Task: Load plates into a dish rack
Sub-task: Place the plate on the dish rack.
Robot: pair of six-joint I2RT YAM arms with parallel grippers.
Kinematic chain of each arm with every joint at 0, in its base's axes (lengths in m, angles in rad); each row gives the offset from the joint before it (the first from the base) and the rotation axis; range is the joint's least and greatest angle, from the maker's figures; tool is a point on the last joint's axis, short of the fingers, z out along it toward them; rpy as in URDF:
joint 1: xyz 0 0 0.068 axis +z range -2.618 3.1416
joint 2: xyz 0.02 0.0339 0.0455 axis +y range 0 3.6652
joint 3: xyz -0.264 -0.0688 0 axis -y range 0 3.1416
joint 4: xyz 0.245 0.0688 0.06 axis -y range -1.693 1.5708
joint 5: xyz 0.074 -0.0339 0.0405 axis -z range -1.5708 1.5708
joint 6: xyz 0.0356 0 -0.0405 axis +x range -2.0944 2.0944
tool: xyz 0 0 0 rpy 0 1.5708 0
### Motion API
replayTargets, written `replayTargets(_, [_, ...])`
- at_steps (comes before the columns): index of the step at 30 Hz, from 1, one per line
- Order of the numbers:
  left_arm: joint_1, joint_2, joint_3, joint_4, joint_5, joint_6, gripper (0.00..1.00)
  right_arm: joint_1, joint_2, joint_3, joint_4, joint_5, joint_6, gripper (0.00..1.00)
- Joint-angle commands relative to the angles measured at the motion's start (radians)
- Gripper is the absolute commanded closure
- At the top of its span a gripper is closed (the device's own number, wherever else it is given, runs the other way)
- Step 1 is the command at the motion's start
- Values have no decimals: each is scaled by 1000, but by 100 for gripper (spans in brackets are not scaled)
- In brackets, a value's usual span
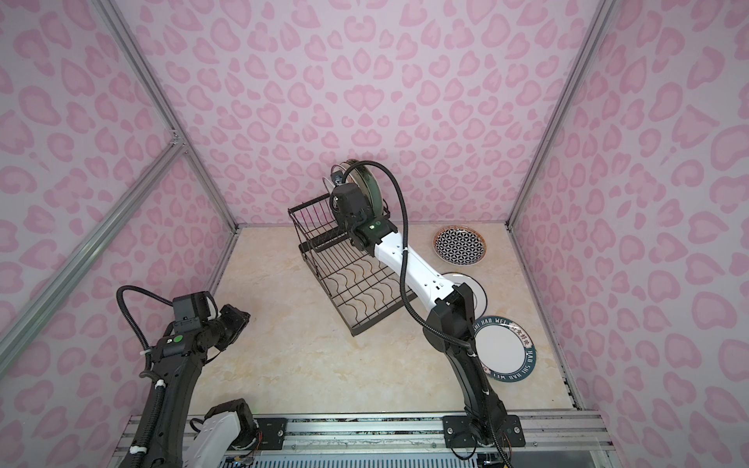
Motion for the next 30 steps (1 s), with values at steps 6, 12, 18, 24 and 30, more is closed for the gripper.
replayTargets(6, [0,0,16,2,11,10,65,0,-50,-28,16,-30,32,61])
replayTargets(12, [0,-2,23,-4,14,14,65,0,-89,-53,32,-23,30,60])
replayTargets(18, [-1,-3,26,-5,18,15,65,-4,-114,-54,30,-14,31,60])
replayTargets(24, [-3,-4,30,-5,25,16,65,-10,-134,-66,31,-24,33,61])
replayTargets(30, [-13,-1,44,-5,41,21,65,-32,-185,-120,47,-86,81,61])
